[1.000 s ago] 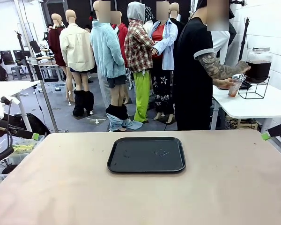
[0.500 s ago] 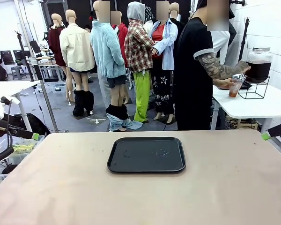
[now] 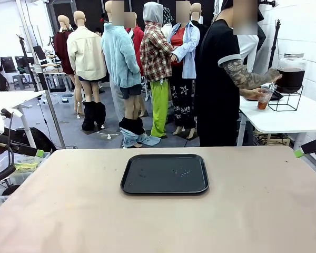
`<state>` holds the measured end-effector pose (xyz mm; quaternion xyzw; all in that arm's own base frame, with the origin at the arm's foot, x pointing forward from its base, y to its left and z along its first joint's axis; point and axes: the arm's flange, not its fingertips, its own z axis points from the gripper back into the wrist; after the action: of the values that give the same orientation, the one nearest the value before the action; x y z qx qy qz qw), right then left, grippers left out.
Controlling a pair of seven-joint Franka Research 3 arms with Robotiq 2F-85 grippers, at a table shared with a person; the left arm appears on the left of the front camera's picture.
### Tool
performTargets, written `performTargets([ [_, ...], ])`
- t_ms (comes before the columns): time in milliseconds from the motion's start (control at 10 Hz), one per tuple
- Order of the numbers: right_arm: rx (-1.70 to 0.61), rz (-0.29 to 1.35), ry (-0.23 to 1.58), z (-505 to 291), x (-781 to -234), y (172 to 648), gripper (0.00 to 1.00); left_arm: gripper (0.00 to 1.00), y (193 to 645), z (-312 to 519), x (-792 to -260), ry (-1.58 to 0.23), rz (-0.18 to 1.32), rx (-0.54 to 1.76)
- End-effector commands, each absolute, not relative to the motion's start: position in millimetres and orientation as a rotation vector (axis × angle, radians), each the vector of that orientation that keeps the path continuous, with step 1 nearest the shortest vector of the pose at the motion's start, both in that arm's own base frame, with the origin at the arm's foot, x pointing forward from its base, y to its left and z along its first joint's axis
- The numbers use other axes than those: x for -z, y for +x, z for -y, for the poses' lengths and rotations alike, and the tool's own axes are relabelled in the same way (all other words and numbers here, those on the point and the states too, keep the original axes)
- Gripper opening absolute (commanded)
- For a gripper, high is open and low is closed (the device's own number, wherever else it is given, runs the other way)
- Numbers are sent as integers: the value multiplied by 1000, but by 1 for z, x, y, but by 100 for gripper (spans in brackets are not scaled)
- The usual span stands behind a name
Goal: Pour the drink into the iced cup.
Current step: Open the gripper to release the iced cup you were holding.
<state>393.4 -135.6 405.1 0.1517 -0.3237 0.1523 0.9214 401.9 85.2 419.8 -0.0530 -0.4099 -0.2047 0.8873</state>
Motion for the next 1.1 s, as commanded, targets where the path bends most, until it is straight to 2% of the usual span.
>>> performTargets([
  [0, -333, 664, 304, 137, -405, 394, 100, 100, 401, -85, -417, -101, 865, 418],
  [1000, -333, 664, 304, 137, -405, 394, 100, 100, 401, -85, -417, -101, 865, 418],
])
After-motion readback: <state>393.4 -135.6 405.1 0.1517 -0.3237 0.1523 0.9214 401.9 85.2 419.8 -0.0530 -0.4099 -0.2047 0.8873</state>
